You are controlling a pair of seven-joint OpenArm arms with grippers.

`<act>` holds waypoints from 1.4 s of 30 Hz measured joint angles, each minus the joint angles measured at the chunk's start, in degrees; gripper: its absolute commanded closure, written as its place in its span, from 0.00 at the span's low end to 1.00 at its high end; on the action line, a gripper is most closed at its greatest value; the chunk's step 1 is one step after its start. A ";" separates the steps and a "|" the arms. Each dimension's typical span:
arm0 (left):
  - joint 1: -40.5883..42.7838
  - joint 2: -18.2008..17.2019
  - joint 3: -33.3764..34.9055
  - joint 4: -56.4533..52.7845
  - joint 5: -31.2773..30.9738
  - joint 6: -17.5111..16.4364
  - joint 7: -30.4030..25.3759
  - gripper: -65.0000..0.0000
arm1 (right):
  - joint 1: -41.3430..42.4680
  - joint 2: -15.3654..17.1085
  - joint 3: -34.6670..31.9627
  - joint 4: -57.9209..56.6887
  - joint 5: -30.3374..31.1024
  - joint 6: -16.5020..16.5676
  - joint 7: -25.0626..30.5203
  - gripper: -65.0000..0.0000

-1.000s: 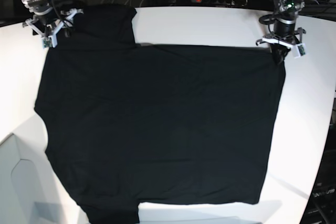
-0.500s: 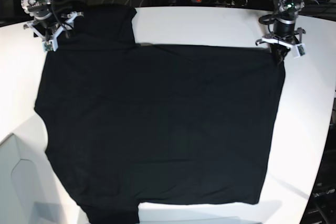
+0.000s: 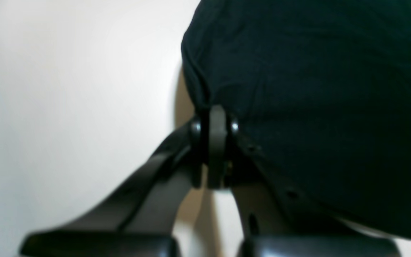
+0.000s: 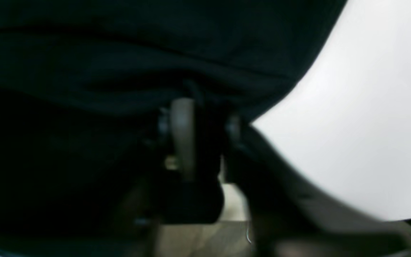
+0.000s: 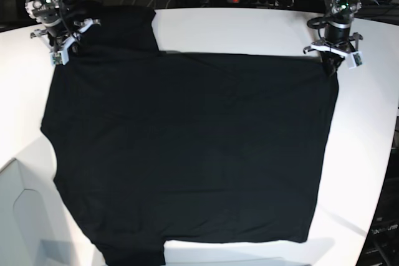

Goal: Fold the T-shirt properly
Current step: 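Lift the shoulder edge with both grippers and pull it over the shirt, then carry the held shoulder edge toward the hem with both grippers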

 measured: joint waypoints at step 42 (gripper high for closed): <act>-21.88 0.11 -2.62 2.67 0.17 -0.26 14.08 1.00 | 26.77 5.81 -5.70 -2.36 -2.78 0.37 -5.03 1.00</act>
